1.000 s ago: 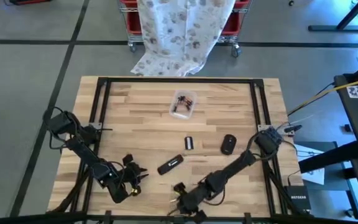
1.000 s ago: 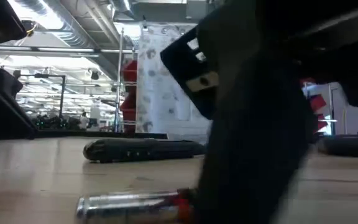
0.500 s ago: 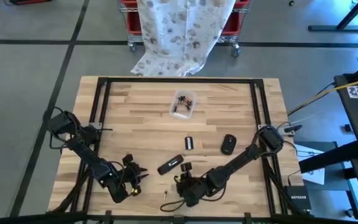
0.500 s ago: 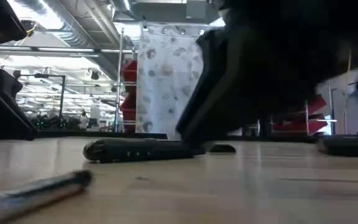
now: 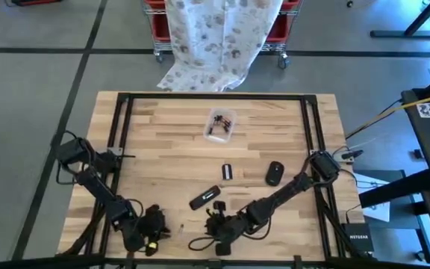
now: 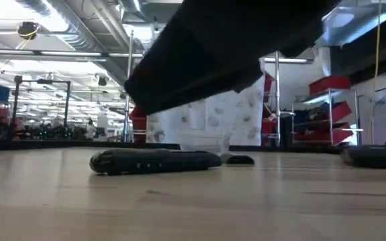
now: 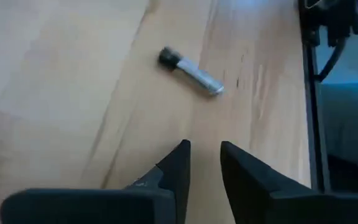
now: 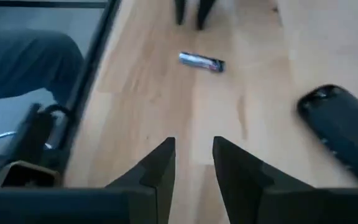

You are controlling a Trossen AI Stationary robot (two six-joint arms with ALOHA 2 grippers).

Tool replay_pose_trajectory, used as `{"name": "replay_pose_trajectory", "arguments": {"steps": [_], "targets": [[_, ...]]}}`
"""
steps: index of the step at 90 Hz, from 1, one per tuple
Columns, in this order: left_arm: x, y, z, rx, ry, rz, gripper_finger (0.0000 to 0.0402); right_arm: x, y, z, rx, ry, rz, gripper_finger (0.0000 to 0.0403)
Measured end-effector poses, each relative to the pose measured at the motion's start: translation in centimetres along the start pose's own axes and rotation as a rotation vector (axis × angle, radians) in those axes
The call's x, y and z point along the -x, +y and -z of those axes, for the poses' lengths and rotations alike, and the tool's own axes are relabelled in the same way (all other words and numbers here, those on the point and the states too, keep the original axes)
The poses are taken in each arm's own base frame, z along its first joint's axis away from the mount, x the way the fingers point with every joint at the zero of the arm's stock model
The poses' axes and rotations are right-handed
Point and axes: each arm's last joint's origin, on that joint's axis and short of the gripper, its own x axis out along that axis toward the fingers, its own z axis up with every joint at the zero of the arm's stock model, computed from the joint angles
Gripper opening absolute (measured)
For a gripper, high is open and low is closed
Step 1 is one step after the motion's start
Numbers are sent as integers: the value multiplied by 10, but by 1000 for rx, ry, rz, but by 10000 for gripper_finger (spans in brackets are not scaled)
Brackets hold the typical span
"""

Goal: Insert battery
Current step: Insert the white battery into the remote control

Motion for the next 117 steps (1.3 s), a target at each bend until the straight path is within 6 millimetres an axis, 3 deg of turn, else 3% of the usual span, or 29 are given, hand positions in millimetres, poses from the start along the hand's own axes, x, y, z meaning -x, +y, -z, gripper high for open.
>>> {"name": "replay_pose_trajectory", "arguments": {"steps": [11,22,36,48,59,71,82,92,103,117], "targets": [[-16,7,-2,15,-67,-43,36,0,1,-2,-13,-16,-22,95],[-34,9,-16,-29,-159,-16,21,1,6,-1,-10,-15,-43,95],[-38,3,-37,-116,-230,29,14,0,5,0,-9,-21,-27,95],[-26,-9,-39,-150,-179,98,13,-13,0,4,21,-49,15,95],[-3,-20,-37,-174,-127,93,13,-28,-11,2,66,-101,19,95],[29,-22,-30,-137,-55,-16,13,-44,-27,-20,130,-162,42,95],[51,-18,-21,-80,-91,-117,13,-63,-45,-43,181,-191,35,96],[57,-14,-13,-40,-125,-164,13,-80,-63,-52,187,-149,65,111],[58,-14,-8,-13,-130,-167,13,-94,-77,-47,184,-60,77,132],[54,-13,-4,-4,-141,-179,13,-106,-82,-42,175,-63,97,132]]}}
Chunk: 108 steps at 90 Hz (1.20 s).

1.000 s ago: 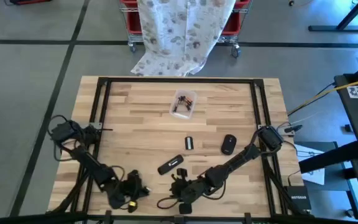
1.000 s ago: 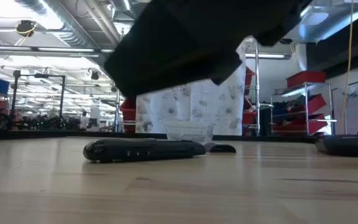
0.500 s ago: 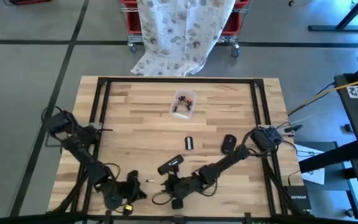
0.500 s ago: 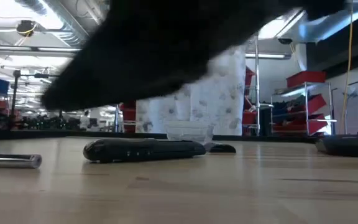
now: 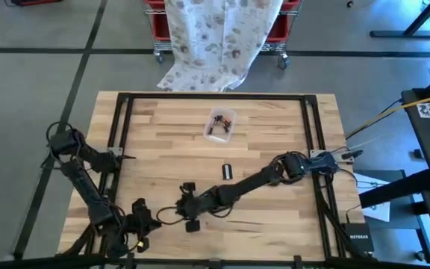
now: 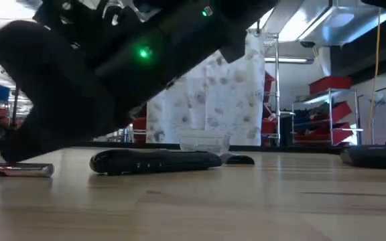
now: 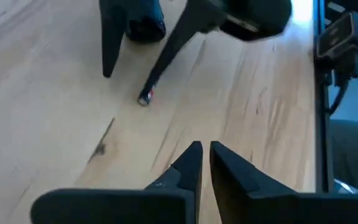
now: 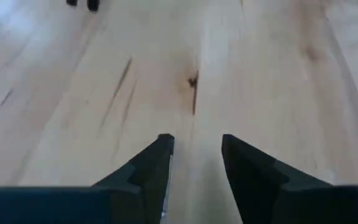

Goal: Insert battery
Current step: Insert the white battery into the remote control

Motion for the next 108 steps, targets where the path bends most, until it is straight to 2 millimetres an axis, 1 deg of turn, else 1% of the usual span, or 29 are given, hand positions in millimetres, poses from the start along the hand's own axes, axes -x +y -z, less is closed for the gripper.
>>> {"name": "replay_pose_trajectory", "arguments": {"steps": [5,14,21,31,44,74,83,90,97,102,108], "targets": [[-1,1,1,1,2,-5,13,-1,0,2,2,4,2,119],[-3,0,3,15,5,-7,13,-4,1,8,8,28,-11,82],[-3,0,4,14,9,-7,13,-4,2,7,10,29,-11,55],[-3,1,4,12,12,-8,13,-2,2,3,10,31,-4,40],[-3,1,4,8,15,-9,13,-2,1,-5,19,29,9,54],[-3,1,4,6,14,-10,13,8,-2,-29,48,83,54,136],[-3,1,4,6,14,-10,13,9,-2,-27,50,123,52,149],[-3,1,4,6,14,-10,13,8,-4,-17,28,168,75,149],[-3,1,4,5,14,-10,13,4,-8,-8,-20,174,95,139],[-3,1,4,3,14,-10,13,3,-12,-4,-53,180,78,125],[-3,1,4,3,13,-10,13,1,-15,2,-85,183,48,96]]}}
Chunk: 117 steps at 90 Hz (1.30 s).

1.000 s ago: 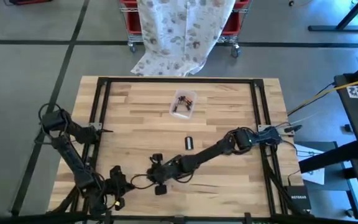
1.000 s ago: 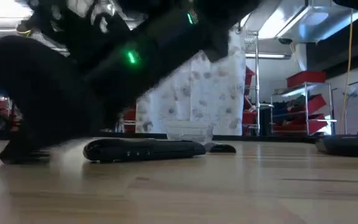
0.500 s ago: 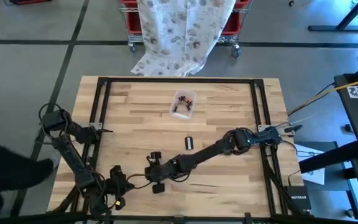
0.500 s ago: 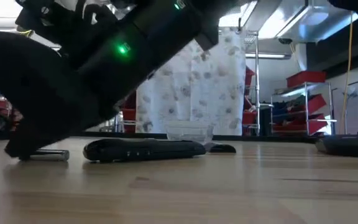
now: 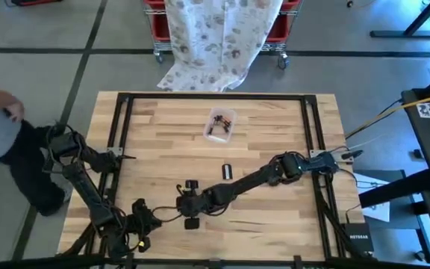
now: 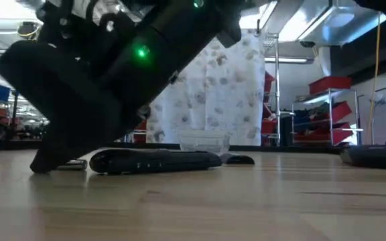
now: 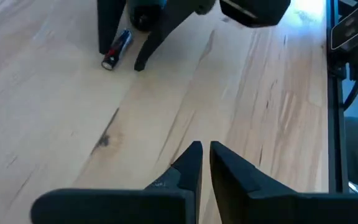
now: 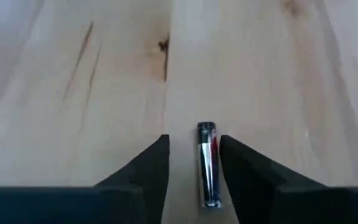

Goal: Insert battery
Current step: Insert the white battery into the remote control

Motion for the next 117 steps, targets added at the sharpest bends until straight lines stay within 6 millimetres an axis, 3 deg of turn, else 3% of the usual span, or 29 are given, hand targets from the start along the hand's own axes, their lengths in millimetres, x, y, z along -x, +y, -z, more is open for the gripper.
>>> {"name": "replay_pose_trajectory", "arguments": {"steps": [11,26,40,56,70,82,92,104,117], "targets": [[0,0,0,0,0,0,13,-6,1,10,-6,-27,-13,22],[0,0,0,-4,-1,0,13,-1,4,4,21,-80,4,13],[0,0,0,-1,-1,0,13,27,16,-7,185,-89,20,5],[0,-1,1,-3,-3,6,13,85,28,-33,293,-127,-33,2],[-1,-2,8,-12,-17,13,13,110,34,-6,359,-35,-32,1],[-2,-5,12,-27,-24,26,13,136,17,16,283,-77,-28,0],[-4,-5,13,-37,-27,22,13,137,-3,40,242,-125,-12,0],[-6,-4,11,-51,-41,12,13,136,-23,46,162,-293,-97,0],[-10,-3,7,-58,-47,0,13,124,-41,67,129,-318,-146,0]]}}
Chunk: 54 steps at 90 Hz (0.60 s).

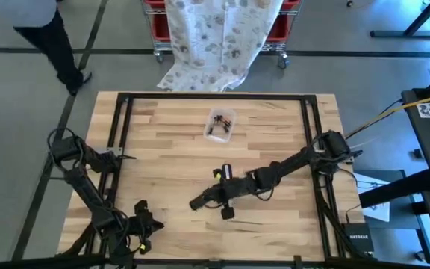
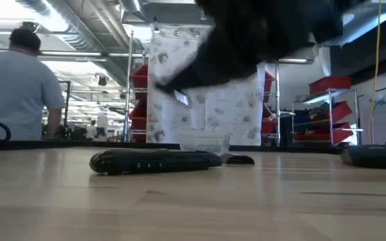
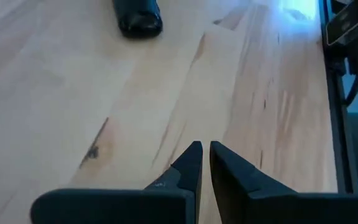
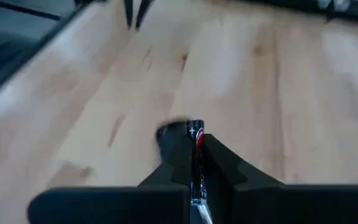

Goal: Insert battery
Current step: Insert the white battery into the remote control

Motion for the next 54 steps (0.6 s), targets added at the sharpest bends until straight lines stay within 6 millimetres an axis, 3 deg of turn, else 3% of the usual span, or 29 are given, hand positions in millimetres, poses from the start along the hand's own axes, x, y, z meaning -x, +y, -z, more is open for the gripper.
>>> {"name": "replay_pose_trajectory", "arguments": {"steps": [13,33,54], "targets": [[-2,1,-2,4,-3,-8,13,1,-12,9,-20,-67,6,5],[-6,2,-5,14,-5,-21,13,-15,-15,26,-27,-59,-26,3],[-7,5,-10,-14,-47,-58,12,-14,-16,21,-29,-88,-8,1]]}}
